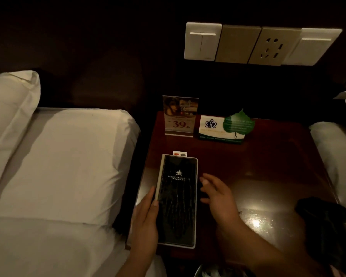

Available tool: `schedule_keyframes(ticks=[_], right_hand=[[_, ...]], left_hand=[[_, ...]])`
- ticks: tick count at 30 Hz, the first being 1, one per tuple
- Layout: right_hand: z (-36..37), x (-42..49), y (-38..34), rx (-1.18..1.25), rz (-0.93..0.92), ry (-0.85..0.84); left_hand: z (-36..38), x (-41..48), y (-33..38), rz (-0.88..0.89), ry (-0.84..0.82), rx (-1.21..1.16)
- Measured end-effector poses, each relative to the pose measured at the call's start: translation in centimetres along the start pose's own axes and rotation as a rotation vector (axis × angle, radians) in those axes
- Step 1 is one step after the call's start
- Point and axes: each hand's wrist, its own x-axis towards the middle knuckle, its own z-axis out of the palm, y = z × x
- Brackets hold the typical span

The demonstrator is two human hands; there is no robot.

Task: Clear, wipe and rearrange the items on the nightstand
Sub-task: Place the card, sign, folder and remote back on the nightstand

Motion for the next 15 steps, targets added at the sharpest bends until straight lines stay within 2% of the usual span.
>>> schedule_keyframes(ticks=[6,11,15], right_hand=[[0.4,-4.8,1.4,0.020,0.017,-0.180],[0.8,-6.4,2.4,-0.132,0.028,-0.149],[0.9,-6.8,2.9,-0.283,-0.022,-0.101]], left_hand=[[0.1,-0.7,1.4,-0.041,-0.133,-0.100],[0.4,-1.8,1.6,-0.015,-0.199,0.002],[0.0,-1.4,0.6,-0.044,-0.163,0.003]])
